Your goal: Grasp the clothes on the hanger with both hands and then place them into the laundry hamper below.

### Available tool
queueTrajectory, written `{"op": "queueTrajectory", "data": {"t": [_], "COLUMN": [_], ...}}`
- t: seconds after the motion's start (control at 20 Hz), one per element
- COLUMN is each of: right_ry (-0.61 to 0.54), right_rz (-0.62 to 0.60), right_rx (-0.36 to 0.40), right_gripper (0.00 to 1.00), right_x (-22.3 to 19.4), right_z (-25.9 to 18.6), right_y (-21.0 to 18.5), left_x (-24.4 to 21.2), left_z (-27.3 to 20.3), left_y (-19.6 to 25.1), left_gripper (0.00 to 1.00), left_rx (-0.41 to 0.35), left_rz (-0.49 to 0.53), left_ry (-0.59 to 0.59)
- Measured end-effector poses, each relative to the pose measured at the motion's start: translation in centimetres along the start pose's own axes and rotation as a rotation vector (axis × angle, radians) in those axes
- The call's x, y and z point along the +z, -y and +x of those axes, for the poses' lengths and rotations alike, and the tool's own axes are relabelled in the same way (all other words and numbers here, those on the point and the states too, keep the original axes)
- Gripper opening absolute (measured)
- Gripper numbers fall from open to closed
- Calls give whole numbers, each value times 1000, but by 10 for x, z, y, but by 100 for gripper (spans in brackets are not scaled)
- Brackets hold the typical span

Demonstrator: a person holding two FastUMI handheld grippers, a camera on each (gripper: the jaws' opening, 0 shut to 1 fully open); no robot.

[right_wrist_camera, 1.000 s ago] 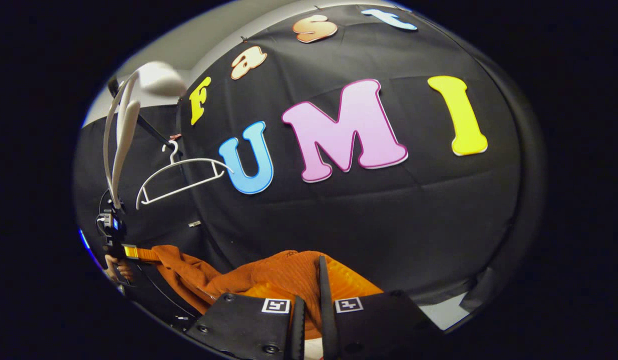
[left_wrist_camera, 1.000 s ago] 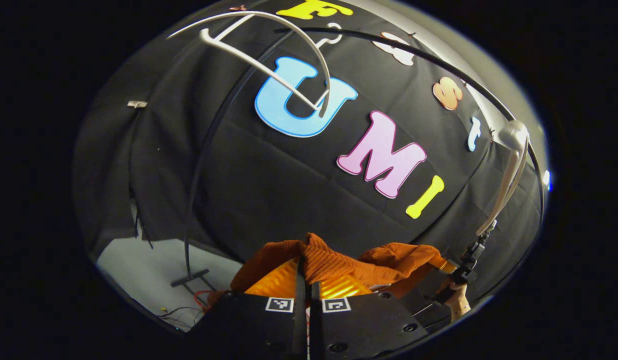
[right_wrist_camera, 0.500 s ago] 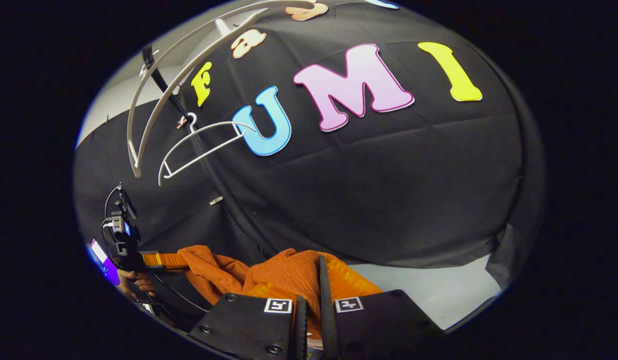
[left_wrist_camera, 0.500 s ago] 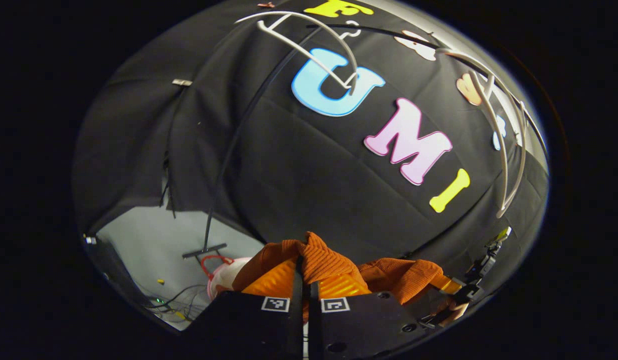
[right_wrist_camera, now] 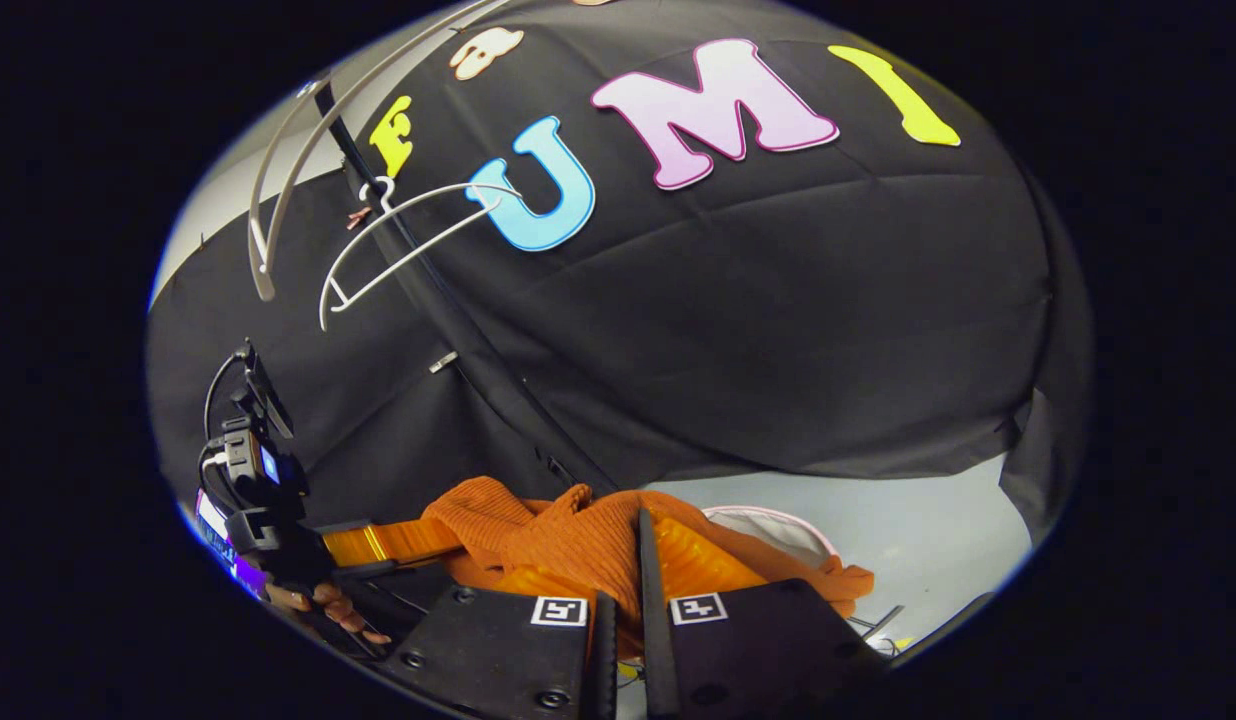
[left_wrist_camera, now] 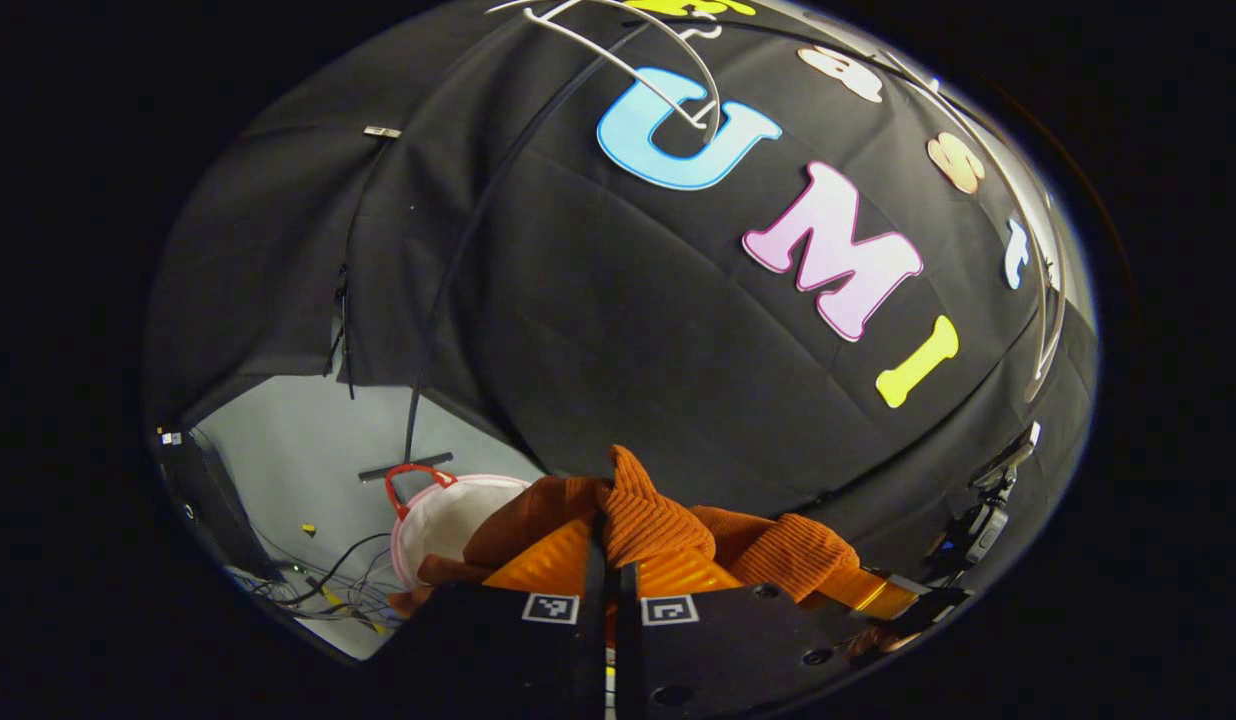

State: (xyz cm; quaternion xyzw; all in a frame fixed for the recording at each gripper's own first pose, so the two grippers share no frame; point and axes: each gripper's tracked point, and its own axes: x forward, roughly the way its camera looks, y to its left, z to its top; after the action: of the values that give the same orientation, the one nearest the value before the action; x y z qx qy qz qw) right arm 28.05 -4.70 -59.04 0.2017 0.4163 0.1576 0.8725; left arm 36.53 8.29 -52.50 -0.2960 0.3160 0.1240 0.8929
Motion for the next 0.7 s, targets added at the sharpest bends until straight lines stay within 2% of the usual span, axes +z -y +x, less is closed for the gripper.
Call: {"op": "queueTrajectory", "data": {"t": [0.35, 0.5, 0.65, 0.7], "right_ry": [-134, -182, -226, -234], "right_rz": [18, 12, 13, -5], "right_rx": [-60, -98, -136, -192], "right_gripper": [15, 14, 14, 14], "right_x": [-44, -55, -64, -66], "right_z": [20, 23, 23, 24], "right_y": [-6, 3, 14, 27], "left_x": [-32, -53, -66, -72], "left_z": [22, 31, 30, 30], "left_y": [3, 2, -3, -7], "left_gripper": [8, 8, 13, 24], "left_rx": [-11, -35, -35, -14], "left_rz": [48, 23, -3, -6], "left_ry": [-107, -199, -264, -306]}}
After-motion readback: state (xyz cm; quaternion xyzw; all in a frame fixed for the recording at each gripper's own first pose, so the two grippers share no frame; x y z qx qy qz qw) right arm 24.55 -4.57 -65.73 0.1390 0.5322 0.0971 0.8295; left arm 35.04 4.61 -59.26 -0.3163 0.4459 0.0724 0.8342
